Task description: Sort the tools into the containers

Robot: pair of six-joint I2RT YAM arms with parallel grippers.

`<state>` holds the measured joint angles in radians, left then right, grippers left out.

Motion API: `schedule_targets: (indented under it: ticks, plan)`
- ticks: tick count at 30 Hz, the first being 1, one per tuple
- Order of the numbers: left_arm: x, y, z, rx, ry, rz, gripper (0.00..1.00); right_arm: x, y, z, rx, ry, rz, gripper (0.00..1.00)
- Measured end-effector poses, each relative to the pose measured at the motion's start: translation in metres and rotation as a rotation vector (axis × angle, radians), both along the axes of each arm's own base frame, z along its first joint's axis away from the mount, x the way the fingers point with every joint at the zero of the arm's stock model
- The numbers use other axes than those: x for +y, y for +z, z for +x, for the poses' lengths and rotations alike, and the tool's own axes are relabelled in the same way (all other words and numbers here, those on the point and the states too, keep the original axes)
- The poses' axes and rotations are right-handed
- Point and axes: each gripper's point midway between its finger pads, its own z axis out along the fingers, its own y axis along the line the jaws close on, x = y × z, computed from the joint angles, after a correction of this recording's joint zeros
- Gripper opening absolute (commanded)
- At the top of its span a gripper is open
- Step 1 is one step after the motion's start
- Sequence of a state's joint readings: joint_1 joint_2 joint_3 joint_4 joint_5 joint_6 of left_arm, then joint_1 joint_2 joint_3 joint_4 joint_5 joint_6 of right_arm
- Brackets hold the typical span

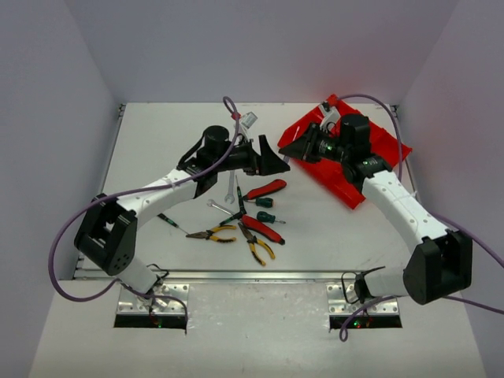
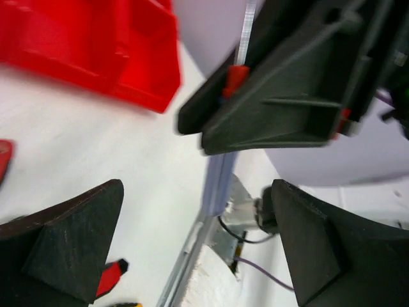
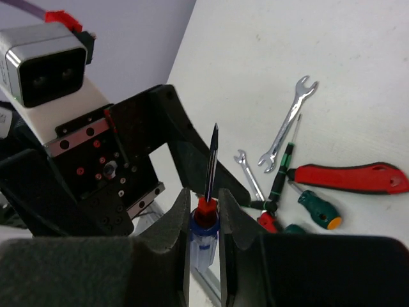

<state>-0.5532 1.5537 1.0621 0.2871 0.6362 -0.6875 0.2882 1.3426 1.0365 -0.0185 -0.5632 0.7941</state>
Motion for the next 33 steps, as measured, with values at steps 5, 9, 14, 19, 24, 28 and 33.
schedule_targets:
  ticks: [5,9,14,19,24,28,33]
  plan:
    - [0.039,-0.017,0.031,0.045,0.288,0.257,1.0,-0.04,-0.004,0.053,0.024,-0.17,-0.098,0.0]
    - [0.091,-0.007,0.021,-0.001,0.455,0.413,1.0,-0.102,-0.018,0.14,0.024,-0.41,-0.269,0.0]
    - [0.141,0.003,-0.017,-0.074,0.523,0.513,1.0,-0.179,-0.043,0.251,-0.021,-0.633,-0.515,0.0]
    - [0.175,-0.032,-0.04,-0.064,0.562,0.635,1.0,-0.228,-0.098,0.3,-0.006,-0.71,-0.692,0.0]
    - [0.205,-0.078,-0.061,-0.043,0.587,0.751,1.0,-0.247,-0.138,0.318,-0.027,-0.7,-0.786,0.01]
    - [0.215,-0.088,-0.064,-0.037,0.609,0.795,1.0,-0.248,-0.159,0.325,-0.04,-0.669,-0.829,0.48]
    - [0.22,-0.091,-0.059,-0.038,0.64,0.819,1.0,-0.244,-0.165,0.324,-0.042,-0.633,-0.845,0.87]
